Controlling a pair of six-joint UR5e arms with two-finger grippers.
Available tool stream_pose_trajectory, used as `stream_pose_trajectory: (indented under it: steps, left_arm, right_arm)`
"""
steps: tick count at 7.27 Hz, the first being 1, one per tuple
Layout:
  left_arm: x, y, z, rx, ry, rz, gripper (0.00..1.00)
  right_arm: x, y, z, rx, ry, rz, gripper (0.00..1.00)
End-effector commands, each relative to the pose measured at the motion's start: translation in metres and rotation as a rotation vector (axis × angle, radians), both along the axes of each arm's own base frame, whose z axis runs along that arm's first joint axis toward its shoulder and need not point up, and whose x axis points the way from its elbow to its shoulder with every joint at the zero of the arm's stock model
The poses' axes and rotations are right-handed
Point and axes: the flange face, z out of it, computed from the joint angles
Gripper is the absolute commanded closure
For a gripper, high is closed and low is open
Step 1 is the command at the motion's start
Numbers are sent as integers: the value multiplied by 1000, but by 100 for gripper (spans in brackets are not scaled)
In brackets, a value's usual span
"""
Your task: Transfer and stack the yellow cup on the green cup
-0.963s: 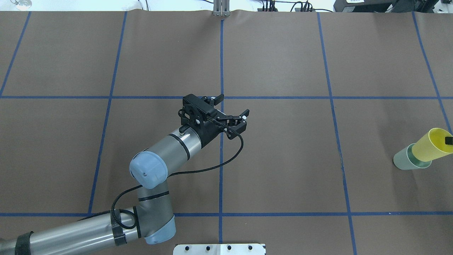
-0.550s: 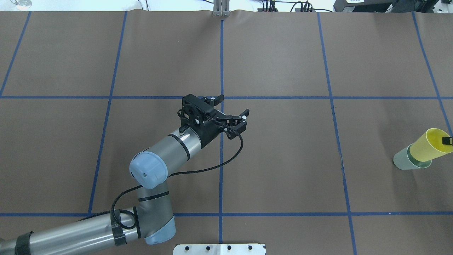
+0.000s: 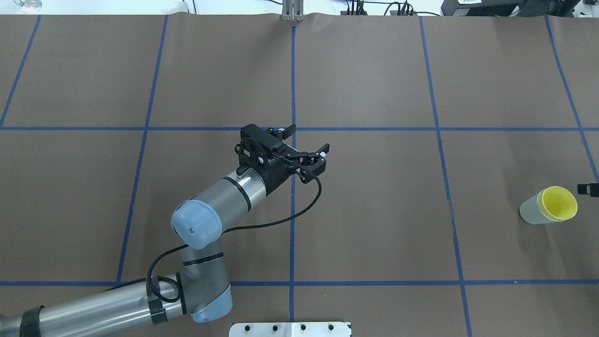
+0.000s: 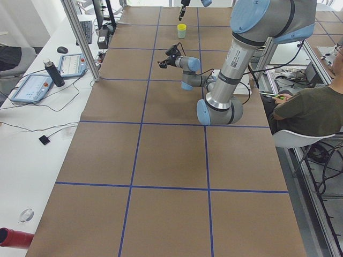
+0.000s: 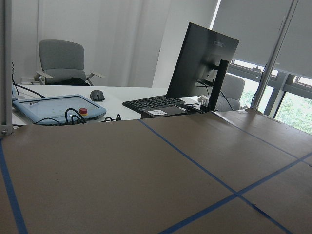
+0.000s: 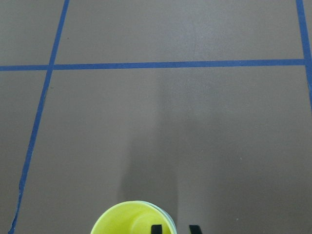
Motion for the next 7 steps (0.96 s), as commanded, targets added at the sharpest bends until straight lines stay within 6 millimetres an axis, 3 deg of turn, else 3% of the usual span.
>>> stream_pose_trajectory:
  steps: [1, 2, 3, 4, 6, 7]
  left_arm:
    - [-14, -26, 50, -125, 9, -32, 0]
    - [-27, -49, 84, -221, 4, -56, 0]
    - [-36, -80, 99, -268, -75, -94, 0]
    - [-56, -121, 119, -334, -195, -100, 0]
    - [-112, -197, 155, -519, -405, -56, 0]
    - [-149, -227, 168, -577, -470, -22, 0]
  right_arm:
    - [-5, -13, 3, 12, 5, 9, 0]
    - [-16, -32, 11, 17, 6, 12, 0]
    - [-21, -51, 15, 26, 14, 32, 0]
    - [-30, -85, 15, 49, 14, 46, 0]
    - [-33, -162, 36, 65, 45, 68, 0]
    - [-34, -201, 27, 49, 84, 40, 0]
